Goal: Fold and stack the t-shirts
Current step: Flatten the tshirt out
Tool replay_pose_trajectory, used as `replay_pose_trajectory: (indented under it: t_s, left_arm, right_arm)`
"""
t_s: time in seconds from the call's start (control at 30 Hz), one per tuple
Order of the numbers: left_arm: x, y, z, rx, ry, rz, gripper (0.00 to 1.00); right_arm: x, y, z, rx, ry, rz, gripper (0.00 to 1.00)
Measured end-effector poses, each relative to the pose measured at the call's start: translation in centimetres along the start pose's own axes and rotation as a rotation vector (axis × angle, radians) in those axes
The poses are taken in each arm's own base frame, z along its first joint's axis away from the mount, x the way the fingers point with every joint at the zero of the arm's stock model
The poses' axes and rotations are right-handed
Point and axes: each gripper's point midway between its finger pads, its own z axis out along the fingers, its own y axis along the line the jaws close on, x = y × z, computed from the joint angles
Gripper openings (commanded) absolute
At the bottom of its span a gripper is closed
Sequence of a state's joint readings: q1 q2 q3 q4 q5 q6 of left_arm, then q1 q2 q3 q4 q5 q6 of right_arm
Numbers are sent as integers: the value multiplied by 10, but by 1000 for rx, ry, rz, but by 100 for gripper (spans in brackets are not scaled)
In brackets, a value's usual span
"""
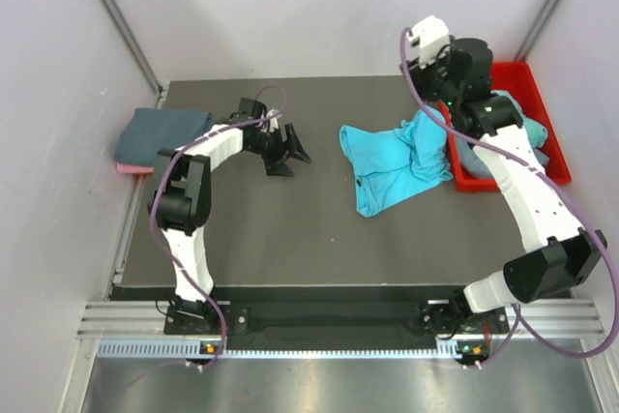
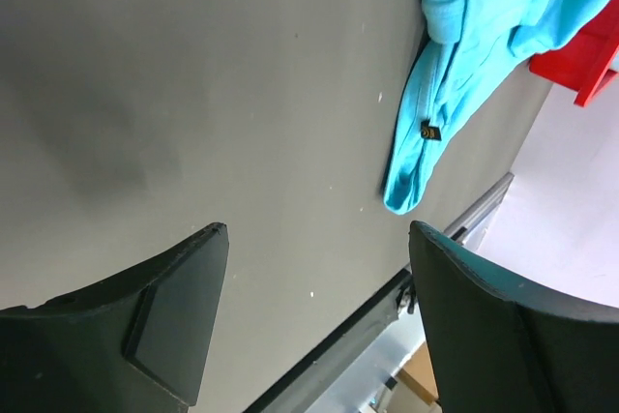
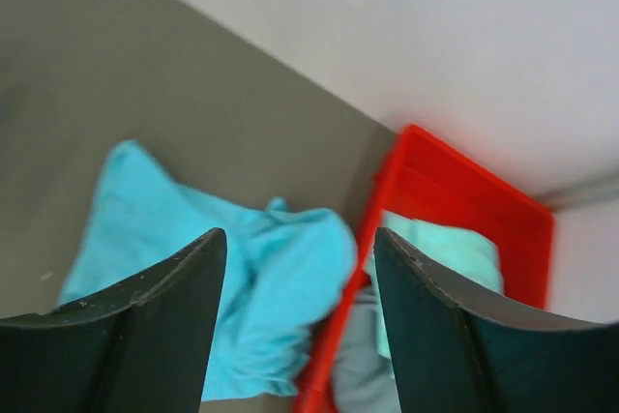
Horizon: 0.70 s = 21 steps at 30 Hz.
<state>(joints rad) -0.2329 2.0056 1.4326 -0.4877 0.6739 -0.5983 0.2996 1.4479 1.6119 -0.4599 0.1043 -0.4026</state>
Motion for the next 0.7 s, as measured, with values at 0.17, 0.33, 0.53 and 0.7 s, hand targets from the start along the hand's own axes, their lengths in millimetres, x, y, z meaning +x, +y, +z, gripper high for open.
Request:
replay_pose_trajectory:
  t_s: [0.17, 0.33, 0.53, 0.7]
  left_arm:
    - [-15, -1, -11, -5, -49, 39, 80]
    - [-35, 0, -42, -11, -137, 72, 80]
    - [-66, 10, -92, -21, -274, 55, 80]
    - [-83, 30, -117, -35, -337, 7, 80]
  right_arm:
    - [18, 99, 27, -355, 34, -3, 49]
    - [109, 199, 67, -656, 291, 47, 43]
    - [174, 265, 47, -848, 537, 32, 40]
    - [176, 293, 21, -925, 578, -11, 40]
